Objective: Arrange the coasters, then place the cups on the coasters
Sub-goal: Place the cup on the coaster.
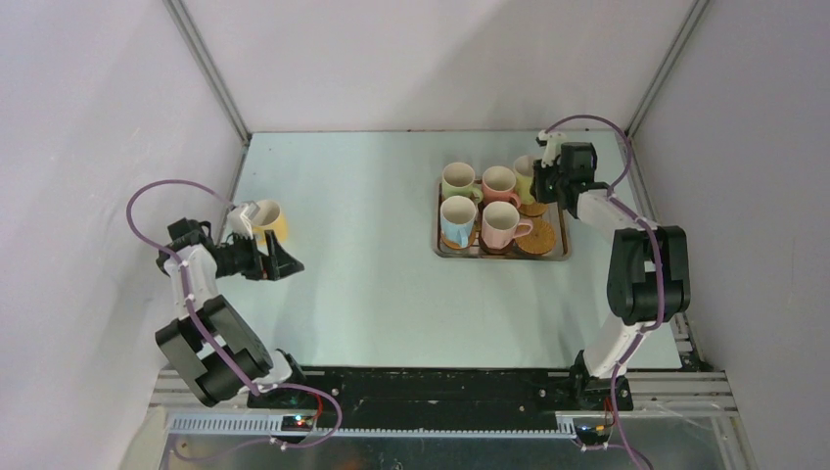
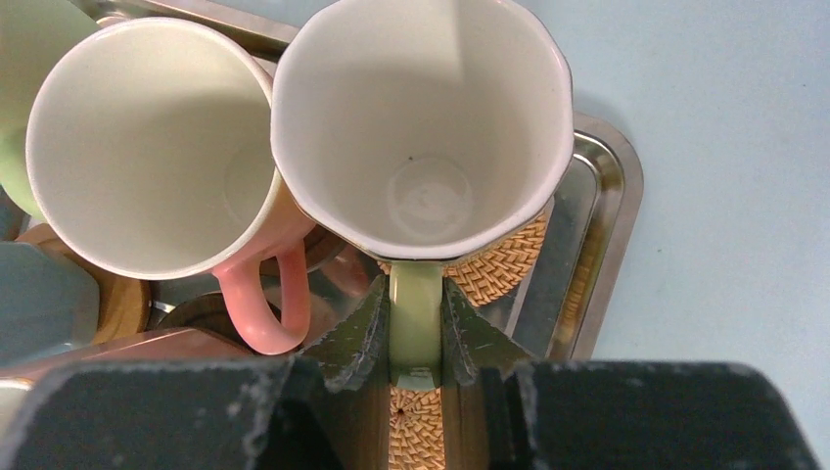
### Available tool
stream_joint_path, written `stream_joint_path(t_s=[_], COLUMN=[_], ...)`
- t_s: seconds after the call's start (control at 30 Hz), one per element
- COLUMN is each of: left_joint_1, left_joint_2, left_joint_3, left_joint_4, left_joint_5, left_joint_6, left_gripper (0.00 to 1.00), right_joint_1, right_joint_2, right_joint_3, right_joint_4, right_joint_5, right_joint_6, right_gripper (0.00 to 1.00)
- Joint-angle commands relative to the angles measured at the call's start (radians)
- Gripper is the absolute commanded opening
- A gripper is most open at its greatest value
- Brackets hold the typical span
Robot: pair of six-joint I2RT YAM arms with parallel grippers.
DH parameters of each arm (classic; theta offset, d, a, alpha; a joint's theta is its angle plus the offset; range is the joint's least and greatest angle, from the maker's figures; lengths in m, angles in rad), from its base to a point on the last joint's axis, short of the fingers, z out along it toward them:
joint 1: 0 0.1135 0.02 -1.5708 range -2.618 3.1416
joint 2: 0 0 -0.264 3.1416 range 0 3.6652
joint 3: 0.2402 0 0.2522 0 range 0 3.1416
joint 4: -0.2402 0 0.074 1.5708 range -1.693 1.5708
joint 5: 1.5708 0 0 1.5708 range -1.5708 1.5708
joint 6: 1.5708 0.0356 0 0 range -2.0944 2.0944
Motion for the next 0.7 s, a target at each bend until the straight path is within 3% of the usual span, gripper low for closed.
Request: stream_joint_path(t_s=[0.0, 0.27, 0.67], left_joint_1=[0.009, 0.011, 0.014], left_joint_2=[0.022, 0.085, -0.003], left_joint_3=[0.014, 0.049, 0.001], left_joint_4=[0.002, -0.06, 0.059], left_joint_5=[0.03, 0.054, 0.006], left_joint_6=[0.04, 0.089, -0.015], left_gripper=[1.0, 1.0, 1.0], right_joint_1=[-0.015, -0.03, -0.005], right_joint_2=[0.01, 0.037, 0.041], right_joint_3=[0.057, 0.087, 0.087], right_joint_4=[0.011, -0.029, -0.031], right_joint_5=[-0.069, -0.136, -0.104], right_joint_6=[0.025, 0.083, 0.054], right_gripper=[0.16, 0.18, 0.19])
